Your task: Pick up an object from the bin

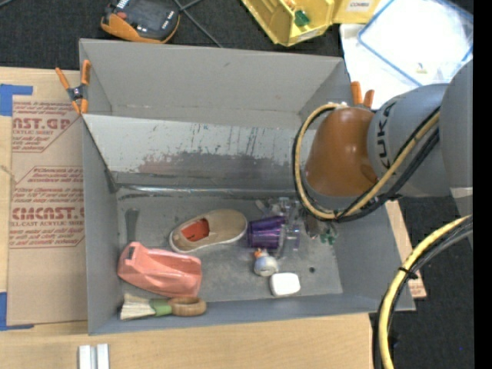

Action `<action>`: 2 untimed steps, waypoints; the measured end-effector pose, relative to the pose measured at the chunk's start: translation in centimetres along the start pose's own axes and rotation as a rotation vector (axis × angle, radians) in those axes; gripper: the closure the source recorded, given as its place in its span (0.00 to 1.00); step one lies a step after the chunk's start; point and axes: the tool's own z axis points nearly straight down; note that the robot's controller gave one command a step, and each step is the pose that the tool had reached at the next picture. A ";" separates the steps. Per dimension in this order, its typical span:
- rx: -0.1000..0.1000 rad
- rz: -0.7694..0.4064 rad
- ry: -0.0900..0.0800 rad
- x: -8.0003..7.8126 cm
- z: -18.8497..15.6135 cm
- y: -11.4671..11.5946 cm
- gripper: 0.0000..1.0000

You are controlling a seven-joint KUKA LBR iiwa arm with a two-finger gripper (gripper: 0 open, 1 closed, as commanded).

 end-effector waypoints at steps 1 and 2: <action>0.000 0.000 0.000 0.0 0.0 0.0 1.00; -0.001 0.000 0.013 0.3 -1.5 0.0 1.00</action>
Offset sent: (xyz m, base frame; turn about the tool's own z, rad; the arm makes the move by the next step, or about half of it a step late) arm 0.0002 0.0000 0.0736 0.0000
